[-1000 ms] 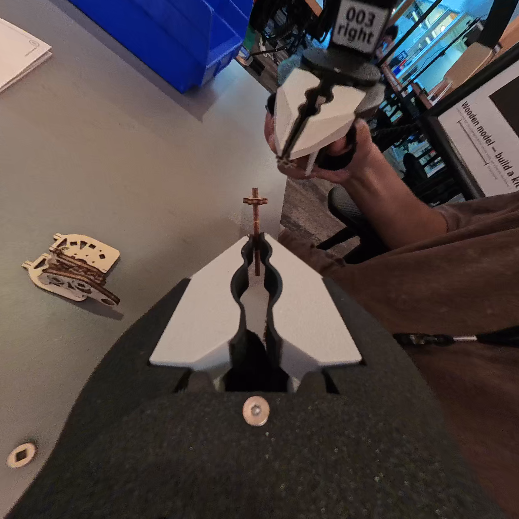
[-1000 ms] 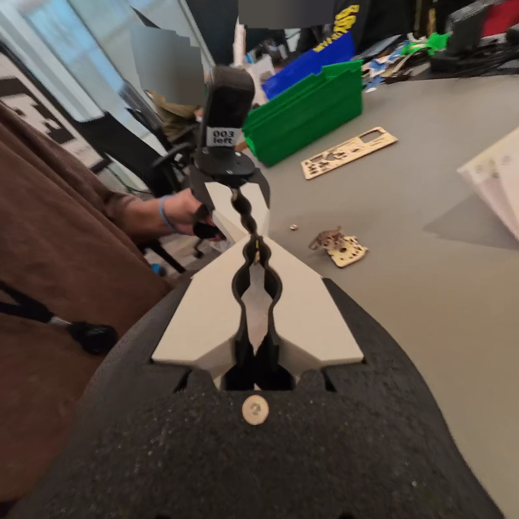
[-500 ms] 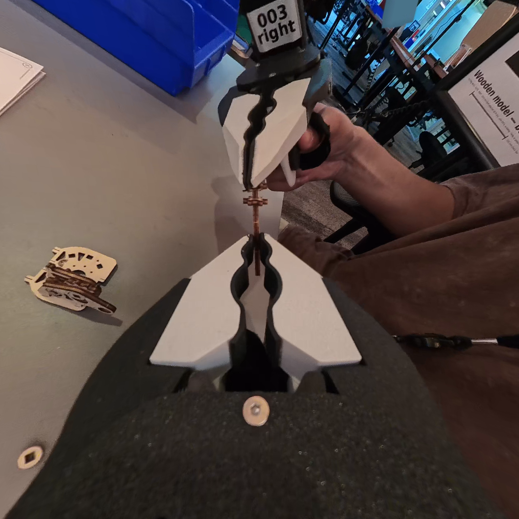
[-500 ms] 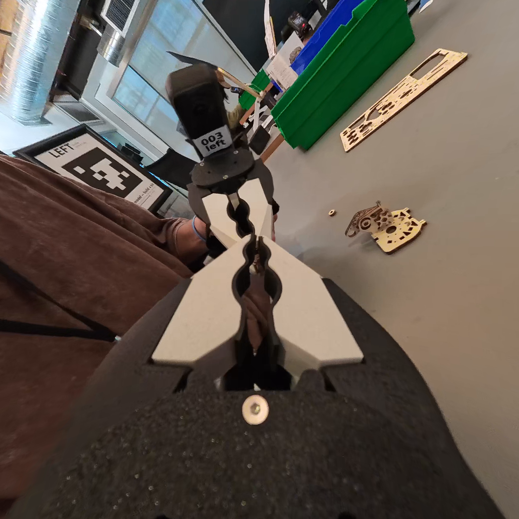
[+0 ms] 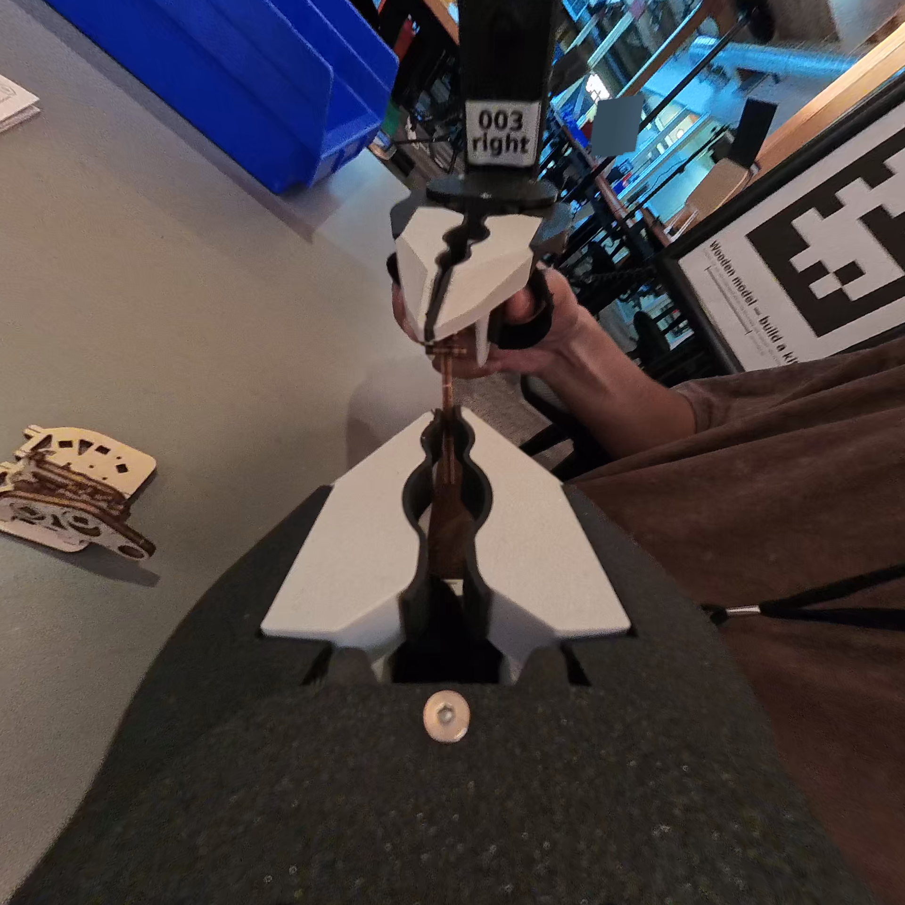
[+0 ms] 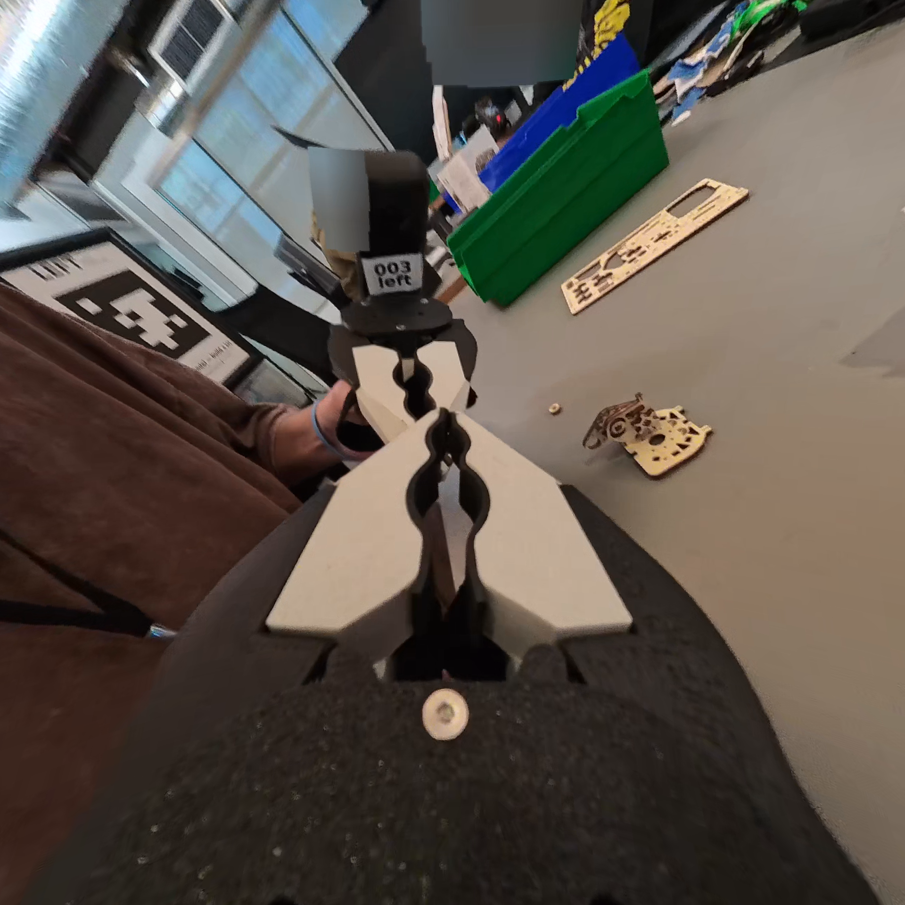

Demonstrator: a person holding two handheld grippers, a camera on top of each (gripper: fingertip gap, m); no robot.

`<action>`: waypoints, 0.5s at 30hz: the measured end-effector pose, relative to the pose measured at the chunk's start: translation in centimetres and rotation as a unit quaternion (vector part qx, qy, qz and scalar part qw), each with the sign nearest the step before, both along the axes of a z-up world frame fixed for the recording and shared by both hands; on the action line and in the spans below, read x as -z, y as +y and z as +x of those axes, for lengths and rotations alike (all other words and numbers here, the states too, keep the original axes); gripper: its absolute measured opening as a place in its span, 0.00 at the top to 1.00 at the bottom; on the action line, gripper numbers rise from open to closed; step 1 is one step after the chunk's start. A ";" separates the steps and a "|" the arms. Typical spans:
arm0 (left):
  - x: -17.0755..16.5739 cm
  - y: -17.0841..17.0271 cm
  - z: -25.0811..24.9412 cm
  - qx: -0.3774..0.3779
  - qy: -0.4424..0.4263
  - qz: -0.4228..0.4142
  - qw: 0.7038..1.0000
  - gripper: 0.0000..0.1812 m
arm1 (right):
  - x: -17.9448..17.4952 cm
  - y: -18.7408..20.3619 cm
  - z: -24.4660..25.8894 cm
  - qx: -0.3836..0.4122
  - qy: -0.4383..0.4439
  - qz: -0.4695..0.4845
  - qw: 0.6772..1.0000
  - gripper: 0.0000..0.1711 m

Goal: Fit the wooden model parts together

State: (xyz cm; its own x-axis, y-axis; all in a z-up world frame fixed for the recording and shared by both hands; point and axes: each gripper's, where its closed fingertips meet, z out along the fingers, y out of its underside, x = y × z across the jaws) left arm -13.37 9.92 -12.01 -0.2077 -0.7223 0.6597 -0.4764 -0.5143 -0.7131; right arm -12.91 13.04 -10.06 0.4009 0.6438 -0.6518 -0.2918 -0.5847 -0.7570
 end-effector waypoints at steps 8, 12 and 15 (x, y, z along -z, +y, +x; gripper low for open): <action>-2.5 0.7 0.4 -0.031 -0.069 -0.032 0.997 0.99 | -2.9 0.8 0.3 0.041 0.179 0.011 0.983 1.00; -3.2 0.8 0.4 -0.041 -0.087 -0.041 0.995 1.00 | -3.7 1.0 0.1 0.056 0.210 0.022 0.976 1.00; -3.2 0.6 0.3 -0.037 -0.086 -0.037 0.995 1.00 | -3.7 1.0 -0.1 0.053 0.198 0.026 0.978 1.00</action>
State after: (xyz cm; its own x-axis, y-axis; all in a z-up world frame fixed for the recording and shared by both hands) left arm -13.02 10.56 -8.84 -0.2692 -0.6907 0.6712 -0.3095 -0.5979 -0.7394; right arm -13.05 14.04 -6.40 0.1898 0.6485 -0.7372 -0.6258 -0.4986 -0.5998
